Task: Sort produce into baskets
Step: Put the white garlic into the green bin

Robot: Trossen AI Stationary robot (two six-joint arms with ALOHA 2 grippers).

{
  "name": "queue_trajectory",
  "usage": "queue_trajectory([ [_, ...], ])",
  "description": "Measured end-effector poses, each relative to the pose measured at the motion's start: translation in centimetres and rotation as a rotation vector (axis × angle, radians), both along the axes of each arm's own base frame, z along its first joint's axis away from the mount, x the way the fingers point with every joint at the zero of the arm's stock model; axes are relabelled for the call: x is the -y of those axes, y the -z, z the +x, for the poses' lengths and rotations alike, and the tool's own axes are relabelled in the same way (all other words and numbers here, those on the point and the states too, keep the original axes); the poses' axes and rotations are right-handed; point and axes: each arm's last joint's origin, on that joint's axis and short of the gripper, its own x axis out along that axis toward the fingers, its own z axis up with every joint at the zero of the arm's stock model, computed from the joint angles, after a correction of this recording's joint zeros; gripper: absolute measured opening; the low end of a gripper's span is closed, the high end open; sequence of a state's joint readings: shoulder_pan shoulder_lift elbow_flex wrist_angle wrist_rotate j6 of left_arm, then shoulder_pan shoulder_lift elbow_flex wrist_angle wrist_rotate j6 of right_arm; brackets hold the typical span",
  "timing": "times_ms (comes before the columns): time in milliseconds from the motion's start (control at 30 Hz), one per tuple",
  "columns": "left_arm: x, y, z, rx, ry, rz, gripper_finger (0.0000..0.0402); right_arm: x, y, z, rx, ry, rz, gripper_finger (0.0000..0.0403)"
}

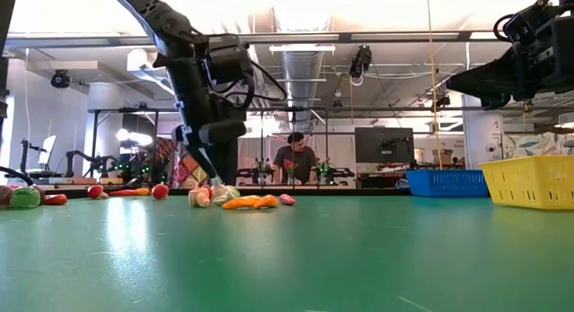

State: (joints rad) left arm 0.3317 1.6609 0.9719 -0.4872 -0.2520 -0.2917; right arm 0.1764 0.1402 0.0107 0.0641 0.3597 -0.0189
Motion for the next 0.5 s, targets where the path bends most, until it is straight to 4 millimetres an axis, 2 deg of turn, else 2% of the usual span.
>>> queue_trajectory([
  [500,0.3,2.6,-0.7,0.108,-0.048,0.005,0.0224,0.0,0.0,0.0,0.000,0.000,0.000,0.0068],
])
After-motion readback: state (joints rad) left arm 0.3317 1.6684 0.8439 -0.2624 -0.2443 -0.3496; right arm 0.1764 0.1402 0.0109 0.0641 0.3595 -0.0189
